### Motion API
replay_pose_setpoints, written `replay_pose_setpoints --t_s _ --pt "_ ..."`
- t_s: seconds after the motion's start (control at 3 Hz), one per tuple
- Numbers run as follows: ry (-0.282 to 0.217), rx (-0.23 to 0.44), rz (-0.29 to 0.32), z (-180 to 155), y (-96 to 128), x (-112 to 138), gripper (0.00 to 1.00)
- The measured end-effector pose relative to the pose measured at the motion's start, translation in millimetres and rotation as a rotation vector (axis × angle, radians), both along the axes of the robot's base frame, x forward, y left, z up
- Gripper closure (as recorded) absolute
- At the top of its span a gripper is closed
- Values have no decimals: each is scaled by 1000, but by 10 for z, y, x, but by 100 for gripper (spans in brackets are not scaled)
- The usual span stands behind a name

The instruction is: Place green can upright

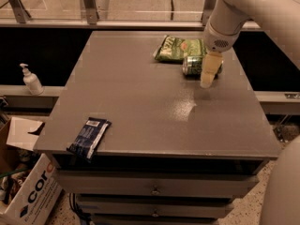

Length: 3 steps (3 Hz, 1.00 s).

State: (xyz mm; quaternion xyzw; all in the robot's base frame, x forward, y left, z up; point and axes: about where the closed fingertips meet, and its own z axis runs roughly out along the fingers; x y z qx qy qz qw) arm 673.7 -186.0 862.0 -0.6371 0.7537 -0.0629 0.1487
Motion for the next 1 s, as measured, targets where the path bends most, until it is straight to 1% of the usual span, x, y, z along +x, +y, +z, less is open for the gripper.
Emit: replay_pose_setpoints --t_s 0.67,1.0 --pt "27 -39 -24 -127 -280 152 0" --pt "43 -42 -23 -170 -341 166 0"
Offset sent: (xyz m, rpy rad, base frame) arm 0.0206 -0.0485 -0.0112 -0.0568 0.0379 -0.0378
